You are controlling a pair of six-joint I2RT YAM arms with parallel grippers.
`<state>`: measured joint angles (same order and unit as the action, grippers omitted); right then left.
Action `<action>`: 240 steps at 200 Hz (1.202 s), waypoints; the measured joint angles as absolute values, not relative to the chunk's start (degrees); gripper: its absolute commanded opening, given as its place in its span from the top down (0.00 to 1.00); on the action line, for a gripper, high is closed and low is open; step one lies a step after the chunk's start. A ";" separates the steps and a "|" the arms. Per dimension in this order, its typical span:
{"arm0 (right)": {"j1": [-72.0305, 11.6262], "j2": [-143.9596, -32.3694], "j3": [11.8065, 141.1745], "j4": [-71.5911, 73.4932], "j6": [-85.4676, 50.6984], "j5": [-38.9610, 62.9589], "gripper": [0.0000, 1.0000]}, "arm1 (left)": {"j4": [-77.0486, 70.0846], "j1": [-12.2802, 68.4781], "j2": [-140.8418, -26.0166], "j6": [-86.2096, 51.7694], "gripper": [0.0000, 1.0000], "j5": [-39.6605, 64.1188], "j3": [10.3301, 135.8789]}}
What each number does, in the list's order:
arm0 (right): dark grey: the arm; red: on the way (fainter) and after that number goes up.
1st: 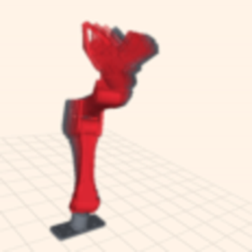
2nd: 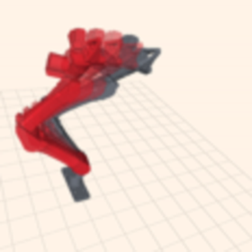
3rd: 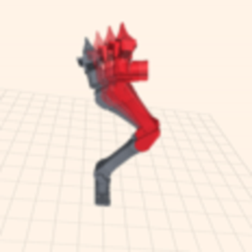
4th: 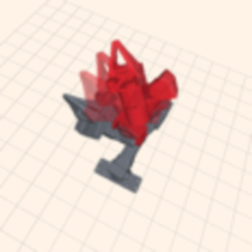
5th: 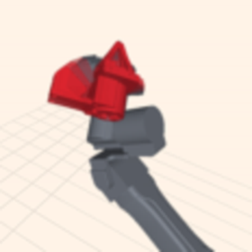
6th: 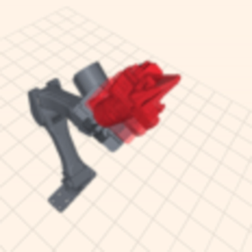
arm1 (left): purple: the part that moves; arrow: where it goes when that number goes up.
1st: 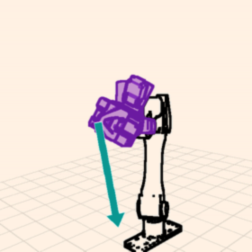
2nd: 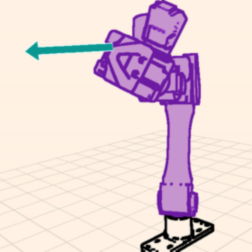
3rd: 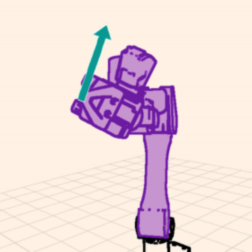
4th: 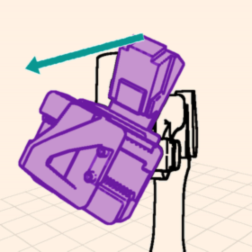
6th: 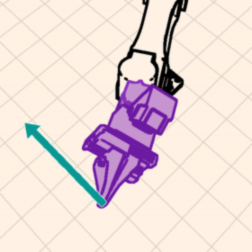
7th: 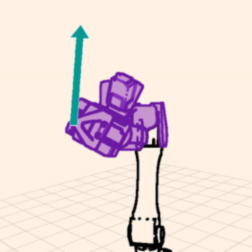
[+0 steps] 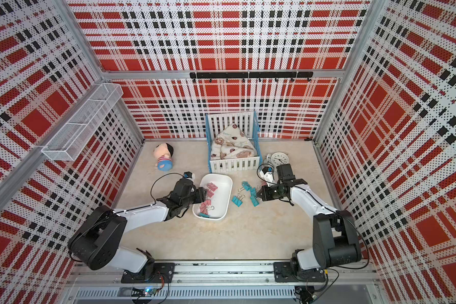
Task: Take out the binder clips from the storage box
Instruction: Place the binder clip at the center of the board.
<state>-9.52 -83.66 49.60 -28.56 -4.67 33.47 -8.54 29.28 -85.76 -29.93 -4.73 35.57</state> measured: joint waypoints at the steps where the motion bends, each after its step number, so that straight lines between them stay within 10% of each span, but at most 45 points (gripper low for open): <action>1: -9.52 -83.70 49.56 -28.53 -4.69 33.47 1.00 | -8.54 29.28 -85.80 -29.91 0.33 -4.73 35.59; 91: -9.52 -87.99 48.03 -25.87 -6.48 33.36 0.93 | -8.97 29.28 -87.92 -29.45 0.33 -4.29 36.91; 240: -9.52 -87.39 51.00 -27.97 -6.33 29.82 0.42 | -8.99 29.17 -87.92 -29.47 0.33 -4.32 36.91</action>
<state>-9.52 -87.39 51.00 -27.97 -6.33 29.82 -8.99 29.17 -87.92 -29.47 -4.32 36.91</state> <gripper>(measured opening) 0.512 0.673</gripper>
